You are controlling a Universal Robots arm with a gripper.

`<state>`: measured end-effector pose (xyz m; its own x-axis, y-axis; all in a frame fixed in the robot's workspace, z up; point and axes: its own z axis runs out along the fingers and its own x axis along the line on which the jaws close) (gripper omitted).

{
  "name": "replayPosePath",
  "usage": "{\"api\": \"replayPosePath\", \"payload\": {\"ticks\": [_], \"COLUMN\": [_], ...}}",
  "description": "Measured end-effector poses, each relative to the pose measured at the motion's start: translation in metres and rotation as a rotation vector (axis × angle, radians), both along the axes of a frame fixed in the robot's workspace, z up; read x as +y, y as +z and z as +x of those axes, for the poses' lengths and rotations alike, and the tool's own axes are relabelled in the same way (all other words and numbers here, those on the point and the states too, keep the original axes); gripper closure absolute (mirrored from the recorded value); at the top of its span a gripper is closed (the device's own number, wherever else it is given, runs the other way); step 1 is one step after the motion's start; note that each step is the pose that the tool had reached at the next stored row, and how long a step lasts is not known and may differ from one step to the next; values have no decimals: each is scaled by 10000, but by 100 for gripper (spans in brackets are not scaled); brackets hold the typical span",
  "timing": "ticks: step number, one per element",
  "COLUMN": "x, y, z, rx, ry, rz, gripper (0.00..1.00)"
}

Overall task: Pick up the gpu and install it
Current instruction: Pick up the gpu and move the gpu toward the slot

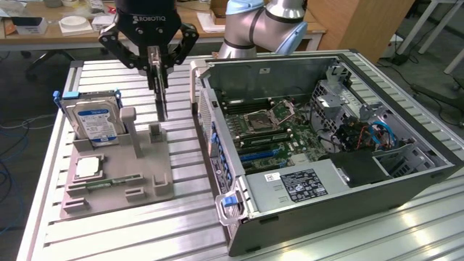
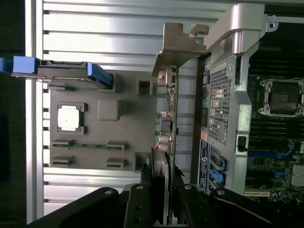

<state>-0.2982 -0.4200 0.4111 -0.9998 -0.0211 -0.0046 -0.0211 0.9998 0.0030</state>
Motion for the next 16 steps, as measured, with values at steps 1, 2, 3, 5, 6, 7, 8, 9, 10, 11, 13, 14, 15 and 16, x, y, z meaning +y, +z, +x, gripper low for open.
{"api": "replayPosePath", "payload": {"ticks": [1, 2, 3, 5, 6, 7, 8, 9, 10, 11, 13, 14, 15, 16], "x": [0, 0, 0, 0, 0, 0, 0, 0, 1, 1, 1, 1, 1, 1], "y": [0, -1, -1, -1, -1, -2, -1, -1, -1, -1, -2, -2, -2, -2], "z": [20, 39, 58, 92, 107, 122, 136, 147, 158, 167, 186, 195, 206, 215], "rx": [0, -2, -1, -1, -1, -2, -1, 0, -1, -1, -1, 0, -1, -1], "ry": [-1, 0, -1, 1, 1, 0, 1, 0, 0, -1, 0, 0, 0, 0], "rz": [0, 1, 0, 0, 0, 0, -10, -36, -103, -168, -191, -192, -192, -192], "gripper": [73, 73, 73, 73, 73, 73, 73, 73, 73, 73, 73, 73, 73, 73]}}
